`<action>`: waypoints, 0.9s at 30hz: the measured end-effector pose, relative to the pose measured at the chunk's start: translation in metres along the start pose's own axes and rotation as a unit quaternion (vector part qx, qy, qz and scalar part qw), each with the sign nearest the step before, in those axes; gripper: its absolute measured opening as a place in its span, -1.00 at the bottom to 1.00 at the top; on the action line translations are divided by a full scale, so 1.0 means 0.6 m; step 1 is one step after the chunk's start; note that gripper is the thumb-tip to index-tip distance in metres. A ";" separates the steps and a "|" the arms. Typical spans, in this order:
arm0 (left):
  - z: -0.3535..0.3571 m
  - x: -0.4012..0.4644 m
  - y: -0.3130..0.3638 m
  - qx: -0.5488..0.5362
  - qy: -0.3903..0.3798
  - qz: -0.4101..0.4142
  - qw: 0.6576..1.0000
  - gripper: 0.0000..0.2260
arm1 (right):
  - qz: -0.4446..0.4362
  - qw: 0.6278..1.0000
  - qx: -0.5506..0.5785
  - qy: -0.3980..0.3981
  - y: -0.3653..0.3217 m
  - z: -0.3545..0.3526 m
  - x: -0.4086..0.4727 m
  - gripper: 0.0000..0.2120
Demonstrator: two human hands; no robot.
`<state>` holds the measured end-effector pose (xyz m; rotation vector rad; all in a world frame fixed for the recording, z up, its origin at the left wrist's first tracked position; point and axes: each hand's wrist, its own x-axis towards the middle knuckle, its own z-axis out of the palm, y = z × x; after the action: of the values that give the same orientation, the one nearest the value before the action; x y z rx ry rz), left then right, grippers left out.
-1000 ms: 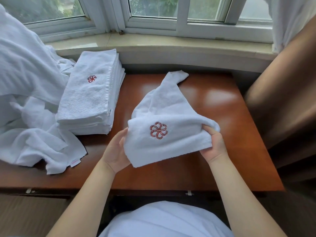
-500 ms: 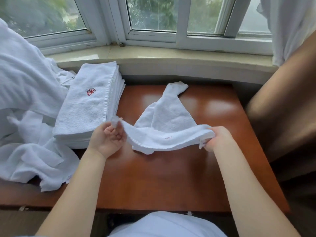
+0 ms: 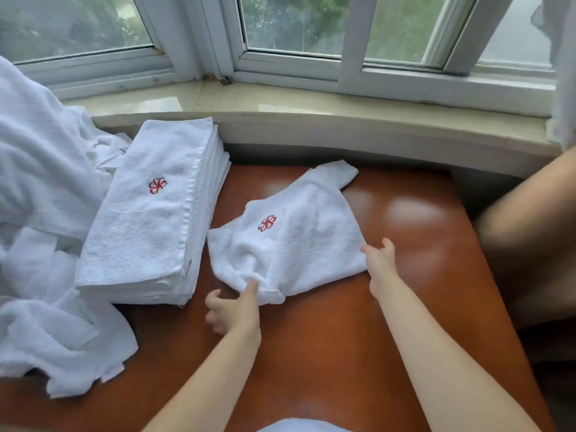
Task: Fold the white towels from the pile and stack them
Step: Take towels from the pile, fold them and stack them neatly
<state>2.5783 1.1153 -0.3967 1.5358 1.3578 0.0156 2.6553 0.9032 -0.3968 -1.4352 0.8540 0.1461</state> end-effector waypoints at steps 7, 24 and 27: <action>0.036 -0.024 -0.004 -0.055 -0.209 -0.042 0.975 -0.48 | 0.000 0.988 -0.127 -0.085 0.025 -0.005 0.032 -0.78; 0.019 0.025 0.035 -0.154 -0.228 -0.005 0.961 -0.72 | -0.127 0.955 0.117 0.240 0.014 -0.018 -0.017 -0.82; 0.020 0.022 0.028 -0.074 -0.322 -0.018 0.943 -0.59 | -0.119 0.956 0.101 0.249 0.032 -0.023 -0.026 -0.74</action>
<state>2.6021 1.1203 -0.3984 1.2319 0.8354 -0.3708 2.6274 0.9004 -0.4017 -1.3857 1.0579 -0.4926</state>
